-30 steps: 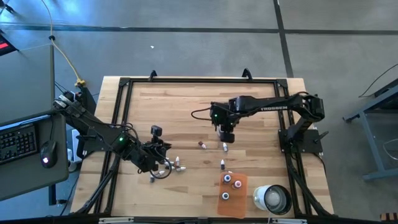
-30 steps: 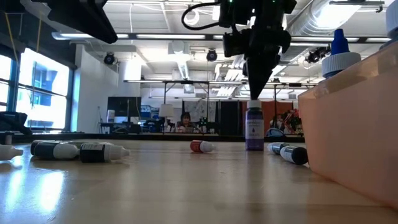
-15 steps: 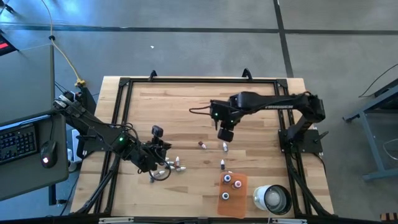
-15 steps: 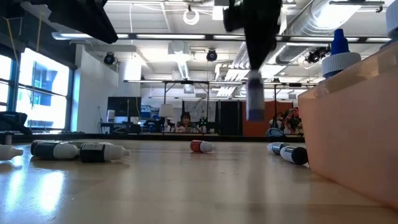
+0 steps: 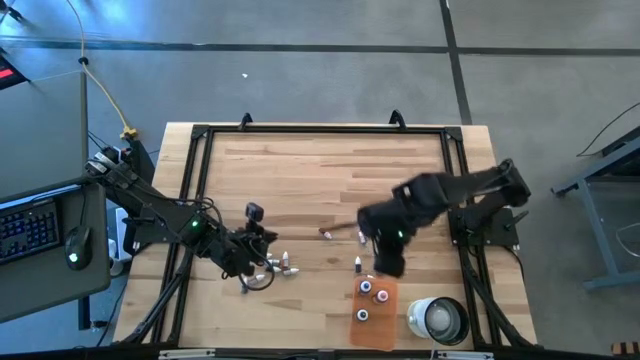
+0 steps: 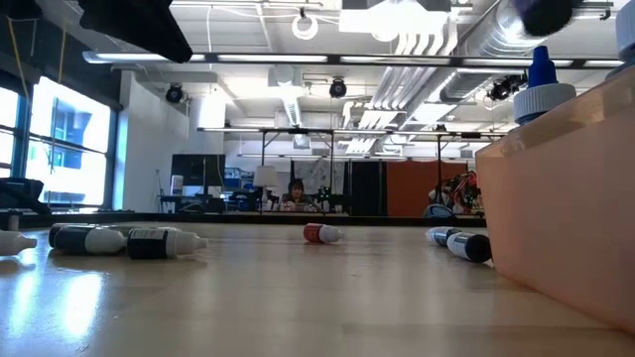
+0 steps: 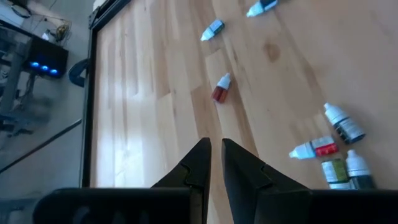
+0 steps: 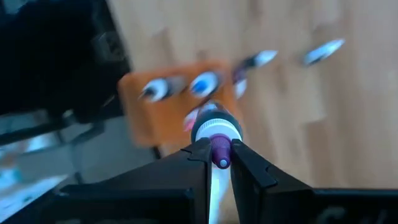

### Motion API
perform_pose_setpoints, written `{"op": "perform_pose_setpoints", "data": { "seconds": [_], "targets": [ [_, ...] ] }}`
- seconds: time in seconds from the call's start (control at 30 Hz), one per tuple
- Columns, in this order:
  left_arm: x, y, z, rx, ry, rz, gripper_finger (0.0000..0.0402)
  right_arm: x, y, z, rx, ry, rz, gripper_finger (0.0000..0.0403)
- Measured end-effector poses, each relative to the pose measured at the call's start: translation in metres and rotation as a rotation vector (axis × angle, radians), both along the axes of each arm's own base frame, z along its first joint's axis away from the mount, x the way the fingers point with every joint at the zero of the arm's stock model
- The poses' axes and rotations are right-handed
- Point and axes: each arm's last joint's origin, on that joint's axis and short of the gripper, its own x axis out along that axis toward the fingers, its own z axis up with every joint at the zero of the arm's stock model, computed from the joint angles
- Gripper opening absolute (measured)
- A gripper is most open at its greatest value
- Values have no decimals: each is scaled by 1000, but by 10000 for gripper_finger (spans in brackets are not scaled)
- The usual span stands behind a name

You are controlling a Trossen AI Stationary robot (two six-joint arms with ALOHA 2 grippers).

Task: Pick & Place food coloring
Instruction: Put the large purple food coloring bottle into the orange bin

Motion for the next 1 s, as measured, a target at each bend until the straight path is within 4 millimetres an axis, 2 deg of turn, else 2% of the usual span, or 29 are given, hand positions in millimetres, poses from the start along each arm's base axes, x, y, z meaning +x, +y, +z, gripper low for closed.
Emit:
{"op": "perform_pose_setpoints", "data": {
  "seconds": [0.1,0.27,0.4,0.5,0.67,0.77,1.0],
  "targets": [
    [2,-2,1,-42,-11,-25,37,-9,25,0,39,39,-17,31],
    [4,-5,4,-87,-33,-48,37,-24,57,0,-24,16,-10,31],
    [5,-6,4,-122,-36,-65,37,-27,78,0,-26,-47,-21,31],
    [5,-8,4,-176,-31,-82,37,-28,94,-9,-52,-33,5,31],
    [5,-10,4,-242,-7,-112,37,-14,119,-36,15,76,74,31],
    [5,-10,4,-252,-4,-115,37,2,126,-50,38,59,162,31],
    [5,-10,4,-253,-4,-114,37,25,120,-74,-43,56,233,31]
  ]
}}
